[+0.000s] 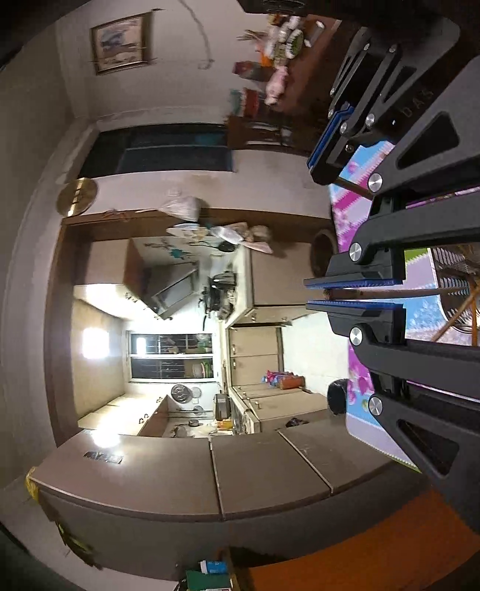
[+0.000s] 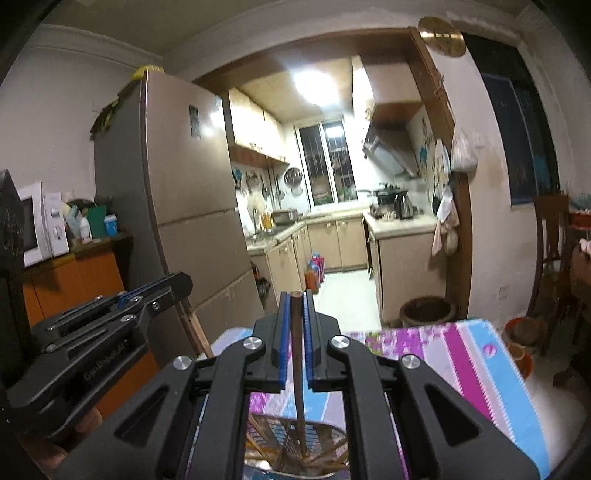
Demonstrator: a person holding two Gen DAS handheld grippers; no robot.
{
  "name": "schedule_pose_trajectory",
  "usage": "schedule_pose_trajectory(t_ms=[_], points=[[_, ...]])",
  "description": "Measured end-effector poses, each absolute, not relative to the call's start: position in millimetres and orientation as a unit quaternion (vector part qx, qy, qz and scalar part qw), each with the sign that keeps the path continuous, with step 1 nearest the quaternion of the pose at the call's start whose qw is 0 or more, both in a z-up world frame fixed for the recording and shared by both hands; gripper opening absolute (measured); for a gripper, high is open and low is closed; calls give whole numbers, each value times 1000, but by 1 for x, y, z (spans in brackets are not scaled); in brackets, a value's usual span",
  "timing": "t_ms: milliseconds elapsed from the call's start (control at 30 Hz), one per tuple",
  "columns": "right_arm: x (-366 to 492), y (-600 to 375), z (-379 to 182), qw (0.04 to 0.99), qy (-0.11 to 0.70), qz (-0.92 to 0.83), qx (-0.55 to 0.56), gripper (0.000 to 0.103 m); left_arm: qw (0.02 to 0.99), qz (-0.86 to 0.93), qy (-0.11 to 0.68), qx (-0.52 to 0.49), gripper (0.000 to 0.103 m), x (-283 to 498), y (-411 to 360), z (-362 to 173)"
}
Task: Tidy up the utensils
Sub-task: 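Lower the chopsticks into the blue holder with both tools, then open both tools to release the chopsticks and move back over the table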
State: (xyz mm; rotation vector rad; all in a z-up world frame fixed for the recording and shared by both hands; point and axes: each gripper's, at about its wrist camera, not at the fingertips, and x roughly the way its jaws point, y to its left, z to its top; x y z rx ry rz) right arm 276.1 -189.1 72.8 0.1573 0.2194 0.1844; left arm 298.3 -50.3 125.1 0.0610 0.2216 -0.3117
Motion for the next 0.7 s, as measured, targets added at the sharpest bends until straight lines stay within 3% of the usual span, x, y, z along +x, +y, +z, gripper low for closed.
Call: schedule_pose_trajectory(t_ms=[200, 267, 333, 700], points=[[281, -180, 44, 983, 136, 94, 74, 7, 981, -143, 122, 50, 7, 301, -53, 91], [280, -179, 46, 984, 135, 90, 70, 19, 982, -135, 115, 61, 7, 299, -55, 88], [275, -181, 53, 985, 126, 90, 76, 25, 983, -129, 111, 69, 7, 295, -55, 91], [200, -216, 106, 994, 61, 67, 63, 25, 991, -77, 41, 100, 7, 226, -53, 128]])
